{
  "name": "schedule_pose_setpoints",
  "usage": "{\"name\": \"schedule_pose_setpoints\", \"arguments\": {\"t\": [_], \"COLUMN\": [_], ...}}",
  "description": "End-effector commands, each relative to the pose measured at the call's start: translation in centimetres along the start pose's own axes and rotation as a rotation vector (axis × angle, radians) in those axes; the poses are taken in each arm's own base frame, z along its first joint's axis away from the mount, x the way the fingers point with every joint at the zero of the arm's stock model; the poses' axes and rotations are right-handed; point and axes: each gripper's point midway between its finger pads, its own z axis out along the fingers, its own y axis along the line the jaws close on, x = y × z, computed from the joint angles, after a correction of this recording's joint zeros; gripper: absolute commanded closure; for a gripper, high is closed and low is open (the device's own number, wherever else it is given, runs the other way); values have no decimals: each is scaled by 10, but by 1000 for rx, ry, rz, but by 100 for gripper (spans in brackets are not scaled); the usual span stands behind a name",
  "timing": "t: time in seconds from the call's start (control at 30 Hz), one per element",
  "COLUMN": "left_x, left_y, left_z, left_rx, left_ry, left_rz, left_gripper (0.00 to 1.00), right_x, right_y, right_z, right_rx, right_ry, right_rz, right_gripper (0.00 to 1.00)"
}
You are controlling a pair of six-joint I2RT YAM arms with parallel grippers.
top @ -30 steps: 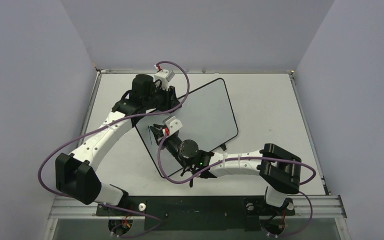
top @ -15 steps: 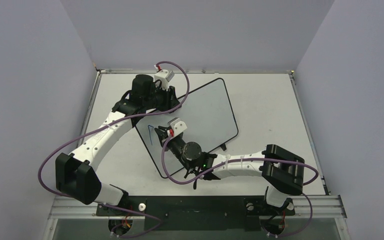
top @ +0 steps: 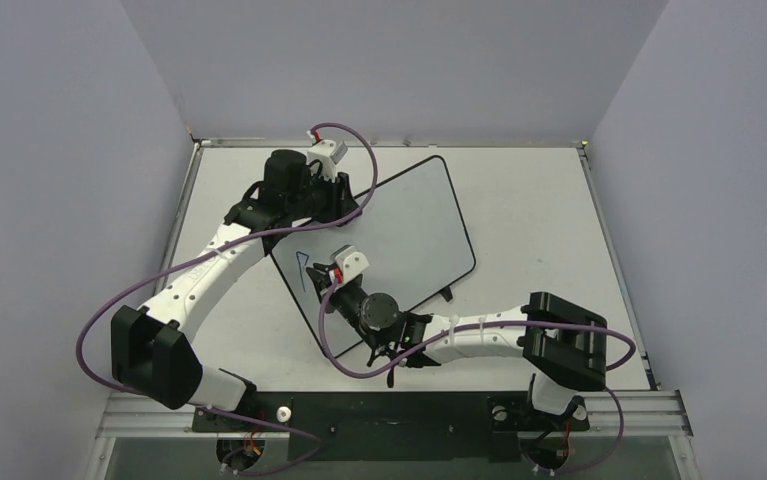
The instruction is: Write a sentence on the whiteboard
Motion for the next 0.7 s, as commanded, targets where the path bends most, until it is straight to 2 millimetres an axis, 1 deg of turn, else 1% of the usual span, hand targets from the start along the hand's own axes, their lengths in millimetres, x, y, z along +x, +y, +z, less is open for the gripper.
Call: {"name": "schedule_pose_setpoints", "arguments": {"t": [0.0,0.2,0.4,0.5,0.67], "left_x": [-48,-48,-48,-48,-50], "left_y": [-5,-5,-5,-4,-5], "left_z": [-15,-16,-16,-16,-17], "left_rx": [-26,-27,-30,-31,-30], "left_ry": [-171,-175,-173,-174,-179], "left_rz": [41,42,41,42,44], "left_gripper": [100,100,100,100,100], "right_x": [6,4,8,12,19], "right_y": [5,12,14,13,4], "right_z": [-6,-6,-6,-6,-11], "right_rx": [-12,-29,-41,-37,-5], "right_ry": [28,26,33,43,68], "right_rz": [-5,-1,2,-5,-27], "right_gripper": [100,100,100,100,100]}}
